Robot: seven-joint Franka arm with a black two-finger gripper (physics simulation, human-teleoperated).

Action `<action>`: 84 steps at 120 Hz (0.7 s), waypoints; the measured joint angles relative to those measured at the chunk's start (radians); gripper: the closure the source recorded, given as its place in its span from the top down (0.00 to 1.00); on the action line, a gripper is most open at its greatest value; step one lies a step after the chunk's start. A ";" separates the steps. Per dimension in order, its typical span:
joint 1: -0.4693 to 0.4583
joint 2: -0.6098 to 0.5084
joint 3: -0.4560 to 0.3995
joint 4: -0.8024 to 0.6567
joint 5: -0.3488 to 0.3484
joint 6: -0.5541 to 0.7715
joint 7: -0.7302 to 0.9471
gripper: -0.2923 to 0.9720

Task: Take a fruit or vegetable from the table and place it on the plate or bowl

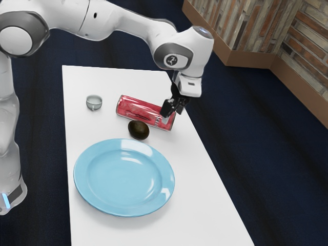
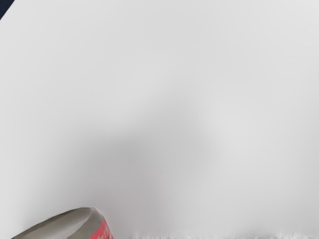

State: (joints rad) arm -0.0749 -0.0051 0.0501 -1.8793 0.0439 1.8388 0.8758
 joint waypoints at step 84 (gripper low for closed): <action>-0.039 -0.125 -0.104 -0.189 0.004 0.072 0.121 0.77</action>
State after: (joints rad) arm -0.1135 -0.1302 -0.0543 -2.0687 0.0479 1.9107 0.9965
